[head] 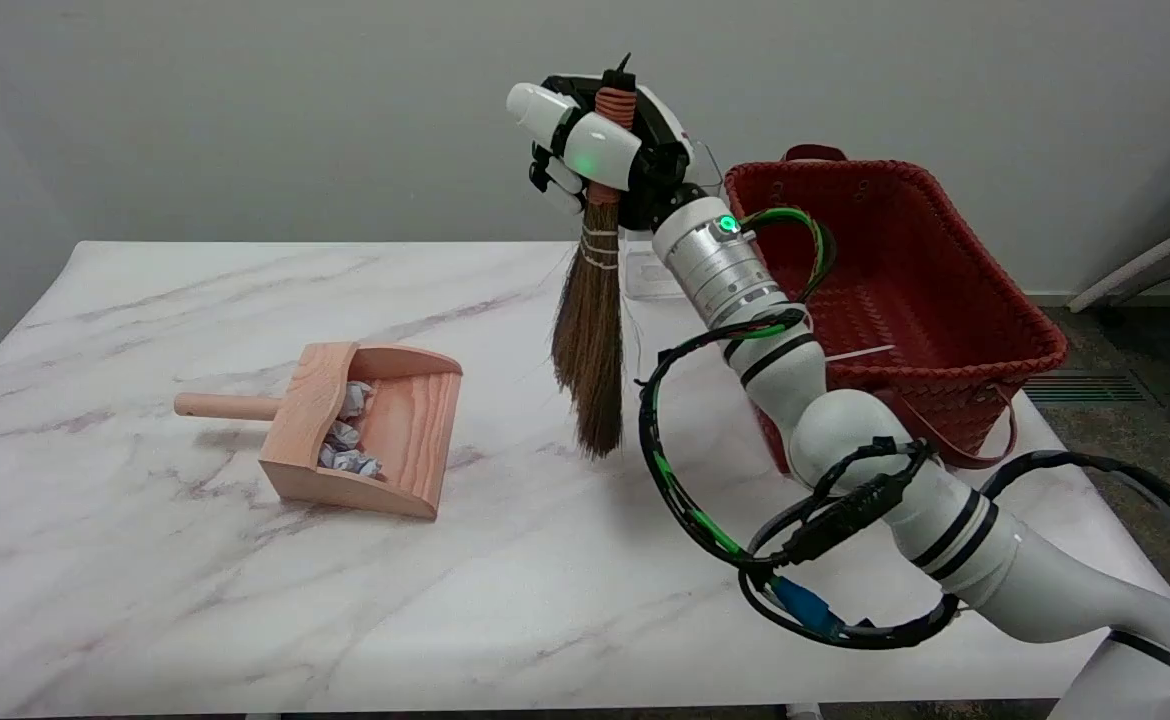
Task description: Place the broom in the basket.
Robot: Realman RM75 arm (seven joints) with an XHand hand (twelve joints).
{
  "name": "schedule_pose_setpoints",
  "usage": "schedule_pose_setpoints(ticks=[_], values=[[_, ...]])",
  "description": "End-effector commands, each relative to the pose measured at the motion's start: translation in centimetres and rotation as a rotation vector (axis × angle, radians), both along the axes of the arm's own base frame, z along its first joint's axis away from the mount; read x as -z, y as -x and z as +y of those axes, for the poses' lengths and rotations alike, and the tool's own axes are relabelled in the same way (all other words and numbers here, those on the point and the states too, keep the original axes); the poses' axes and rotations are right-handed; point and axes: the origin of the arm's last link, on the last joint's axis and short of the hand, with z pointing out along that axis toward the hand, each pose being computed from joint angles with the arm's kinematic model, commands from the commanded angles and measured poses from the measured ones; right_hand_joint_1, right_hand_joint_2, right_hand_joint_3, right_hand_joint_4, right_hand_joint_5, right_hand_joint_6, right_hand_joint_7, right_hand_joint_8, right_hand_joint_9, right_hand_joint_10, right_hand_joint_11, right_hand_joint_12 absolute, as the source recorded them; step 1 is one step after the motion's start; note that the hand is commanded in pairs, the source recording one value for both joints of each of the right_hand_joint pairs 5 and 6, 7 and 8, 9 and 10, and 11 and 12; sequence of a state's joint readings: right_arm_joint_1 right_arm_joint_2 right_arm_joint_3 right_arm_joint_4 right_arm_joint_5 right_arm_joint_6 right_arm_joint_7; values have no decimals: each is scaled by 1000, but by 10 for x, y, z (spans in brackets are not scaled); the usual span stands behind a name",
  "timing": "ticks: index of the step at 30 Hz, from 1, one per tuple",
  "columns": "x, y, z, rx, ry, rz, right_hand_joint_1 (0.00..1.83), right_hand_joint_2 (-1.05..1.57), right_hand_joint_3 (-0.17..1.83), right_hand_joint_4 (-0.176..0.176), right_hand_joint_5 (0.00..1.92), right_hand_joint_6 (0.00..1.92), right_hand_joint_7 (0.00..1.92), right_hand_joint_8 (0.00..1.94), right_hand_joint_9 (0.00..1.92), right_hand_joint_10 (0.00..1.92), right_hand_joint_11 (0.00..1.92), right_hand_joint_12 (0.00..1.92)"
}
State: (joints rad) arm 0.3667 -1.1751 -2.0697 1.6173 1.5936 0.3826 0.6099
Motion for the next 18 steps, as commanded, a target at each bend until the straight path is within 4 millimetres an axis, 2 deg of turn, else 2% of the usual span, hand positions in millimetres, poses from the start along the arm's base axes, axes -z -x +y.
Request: schedule_pose_setpoints(ticks=[1,4,9,14,18], values=[[1,17,0,37,11,22,1171,1571,336,0,1920,1920,1920,1920,1913,1913,1842,1842],[5,22,-4,51,15,20,1171,1571,340,0,1920,1920,1920,1920,1914,1914,1844,1844],[6,15,-9,40,22,-21,1171,1571,358,0,1920,1920,1920,1920,1914,1914,1848,1848],[-7,-17,-10,-13,16,-147,1177,1571,366,0,1920,1920,1920,1920,1915,1915,1845,1845],[-26,-53,-3,-110,49,-164,1182,1571,387,0,1920,1920,1920,1920,1917,1917,1846,1846]])
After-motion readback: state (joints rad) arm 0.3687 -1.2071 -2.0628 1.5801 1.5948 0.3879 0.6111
